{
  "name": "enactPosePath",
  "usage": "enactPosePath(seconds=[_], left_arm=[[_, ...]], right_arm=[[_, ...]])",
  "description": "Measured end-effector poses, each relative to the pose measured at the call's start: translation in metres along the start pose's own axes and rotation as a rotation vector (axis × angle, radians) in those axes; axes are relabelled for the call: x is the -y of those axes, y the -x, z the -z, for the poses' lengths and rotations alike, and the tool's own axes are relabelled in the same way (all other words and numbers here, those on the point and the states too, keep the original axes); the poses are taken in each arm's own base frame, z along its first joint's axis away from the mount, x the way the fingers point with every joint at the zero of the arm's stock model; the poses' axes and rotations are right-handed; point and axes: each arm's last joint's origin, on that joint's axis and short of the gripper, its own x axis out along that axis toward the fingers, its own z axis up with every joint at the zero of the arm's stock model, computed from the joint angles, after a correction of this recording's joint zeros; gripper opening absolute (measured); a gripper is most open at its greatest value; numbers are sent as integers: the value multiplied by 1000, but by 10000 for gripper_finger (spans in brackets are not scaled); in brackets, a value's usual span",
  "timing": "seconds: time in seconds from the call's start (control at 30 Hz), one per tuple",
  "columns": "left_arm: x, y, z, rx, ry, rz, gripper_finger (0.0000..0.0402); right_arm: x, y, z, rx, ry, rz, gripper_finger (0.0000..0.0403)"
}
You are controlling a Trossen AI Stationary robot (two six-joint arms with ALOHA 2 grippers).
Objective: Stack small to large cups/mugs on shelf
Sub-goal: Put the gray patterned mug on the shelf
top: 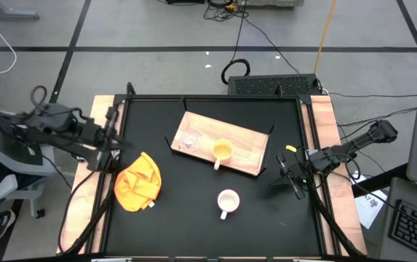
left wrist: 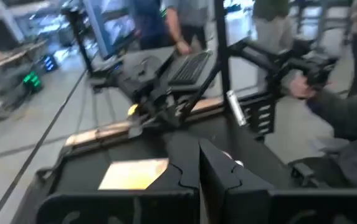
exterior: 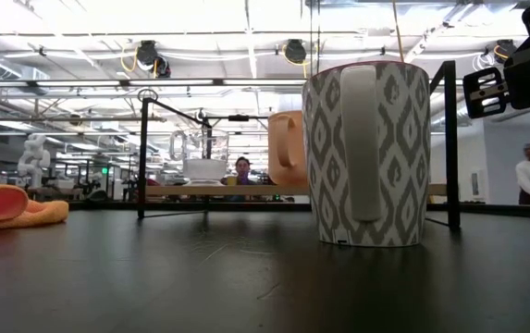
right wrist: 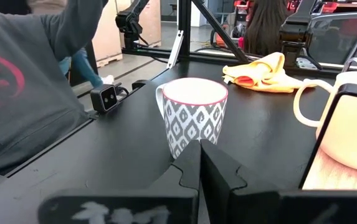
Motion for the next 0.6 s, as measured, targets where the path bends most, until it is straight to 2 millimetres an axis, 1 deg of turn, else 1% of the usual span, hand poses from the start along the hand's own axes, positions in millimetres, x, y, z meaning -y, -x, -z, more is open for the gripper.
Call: enactPosePath(seconds=[0.1, 0.23, 0.37, 0.43, 0.6], left_arm=[[4, -14, 12, 35, -13, 59, 0], [6, -26, 23, 27, -13, 48, 0], [8, -34, 33, 50, -9, 29, 0], [9, -38, 38, 88, -8, 36, 0], [13, -45, 57, 103, -14, 49, 0]], right_arm=[[0, 0, 0, 0, 0, 0, 0], [0, 0, 0, 0, 0, 0, 0], [0, 0, 0, 0, 0, 0, 0], [0, 0, 0, 0, 0, 0, 0], [0, 0, 0, 0, -1, 0, 0]])
